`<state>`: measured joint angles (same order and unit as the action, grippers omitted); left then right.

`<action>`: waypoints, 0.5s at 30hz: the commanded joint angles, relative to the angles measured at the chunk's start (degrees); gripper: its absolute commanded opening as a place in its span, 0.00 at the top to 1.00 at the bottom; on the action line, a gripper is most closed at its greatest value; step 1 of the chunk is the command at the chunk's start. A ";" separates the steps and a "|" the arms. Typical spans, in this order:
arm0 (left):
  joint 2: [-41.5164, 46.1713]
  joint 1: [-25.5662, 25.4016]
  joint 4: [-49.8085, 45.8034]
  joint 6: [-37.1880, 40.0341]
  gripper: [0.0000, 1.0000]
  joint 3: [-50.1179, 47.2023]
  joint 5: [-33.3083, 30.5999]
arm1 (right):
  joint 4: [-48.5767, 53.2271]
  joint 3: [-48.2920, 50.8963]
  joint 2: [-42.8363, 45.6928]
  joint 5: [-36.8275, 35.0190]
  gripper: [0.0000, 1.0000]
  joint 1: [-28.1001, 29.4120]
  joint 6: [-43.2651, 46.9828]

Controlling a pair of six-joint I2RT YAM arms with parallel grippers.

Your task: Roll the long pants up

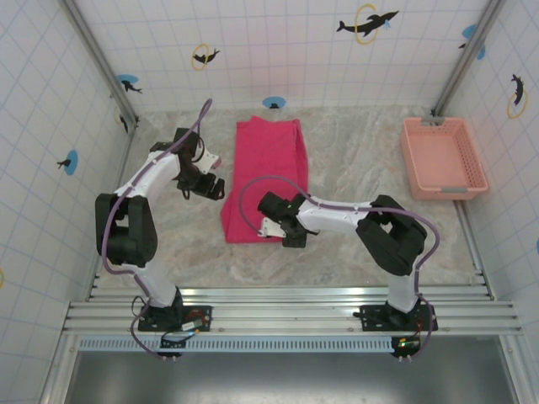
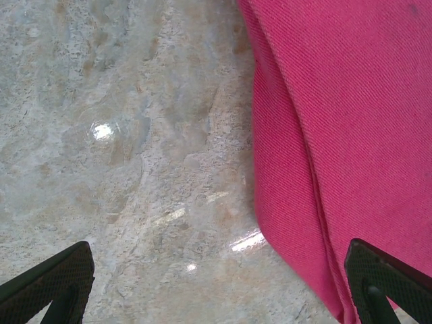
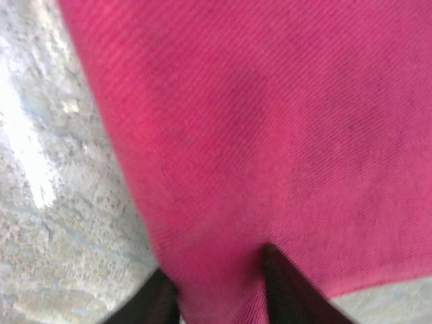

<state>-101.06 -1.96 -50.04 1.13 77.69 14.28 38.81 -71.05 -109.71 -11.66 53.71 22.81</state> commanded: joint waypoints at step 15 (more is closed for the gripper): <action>2.53 0.93 -1.36 5.10 0.03 -0.44 -1.52 | 24.72 -17.00 -4.71 34.10 0.88 -3.53 -1.07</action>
<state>-99.07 -1.43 -49.69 4.14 76.53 13.61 54.33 -84.44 -112.44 10.50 51.35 22.44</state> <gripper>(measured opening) 0.975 0.122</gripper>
